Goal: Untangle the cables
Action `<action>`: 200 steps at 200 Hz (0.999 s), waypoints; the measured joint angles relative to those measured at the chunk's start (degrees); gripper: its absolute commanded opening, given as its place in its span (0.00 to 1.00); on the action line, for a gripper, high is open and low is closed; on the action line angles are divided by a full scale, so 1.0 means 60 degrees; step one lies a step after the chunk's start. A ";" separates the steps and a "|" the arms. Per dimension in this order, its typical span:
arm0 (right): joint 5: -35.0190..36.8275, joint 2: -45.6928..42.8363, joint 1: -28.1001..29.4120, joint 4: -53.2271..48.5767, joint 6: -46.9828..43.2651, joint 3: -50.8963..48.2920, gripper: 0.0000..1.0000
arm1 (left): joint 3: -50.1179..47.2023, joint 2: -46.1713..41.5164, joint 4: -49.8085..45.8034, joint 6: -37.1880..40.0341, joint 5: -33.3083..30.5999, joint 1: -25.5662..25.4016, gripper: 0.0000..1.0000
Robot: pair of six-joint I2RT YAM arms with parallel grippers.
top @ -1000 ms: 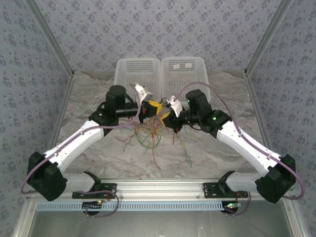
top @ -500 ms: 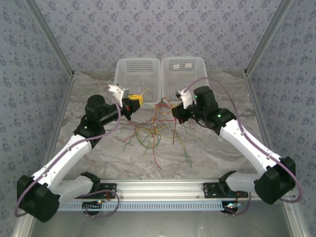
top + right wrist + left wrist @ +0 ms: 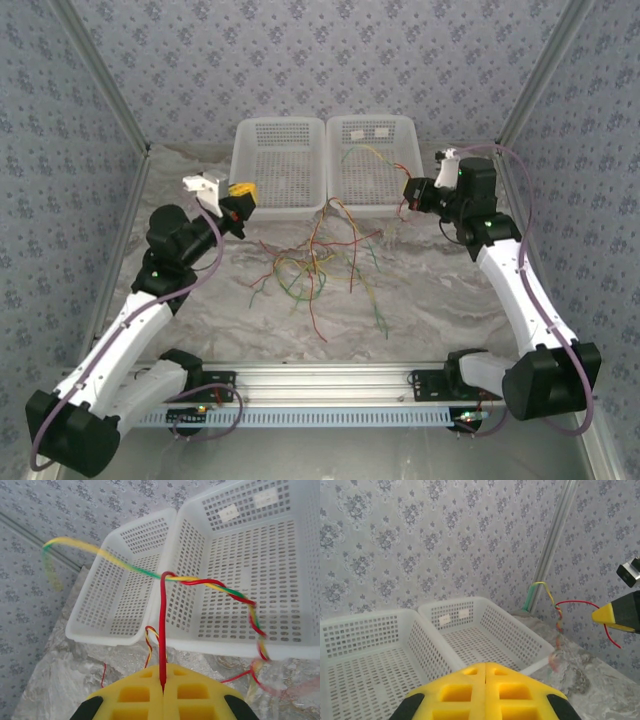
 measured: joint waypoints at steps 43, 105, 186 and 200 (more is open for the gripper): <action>-0.0215 -0.0025 0.0648 0.0208 -0.0098 0.0146 0.00 | 0.0375 0.1206 0.0237 -0.0448 0.0630 -0.0331 0.80; -0.0138 -0.0036 0.2393 0.0229 -0.0900 0.0423 0.00 | 0.2157 0.2779 0.0353 0.0040 0.1687 -0.1599 0.99; 0.0062 -0.0018 0.3140 0.0091 -0.1453 0.0499 0.00 | 0.4175 0.4863 -0.1785 0.1526 0.2470 -0.2135 0.97; 0.0095 -0.0018 0.3166 0.0091 -0.1461 0.0499 0.00 | 0.4175 0.5053 -0.2204 0.1657 0.2368 -0.2262 0.85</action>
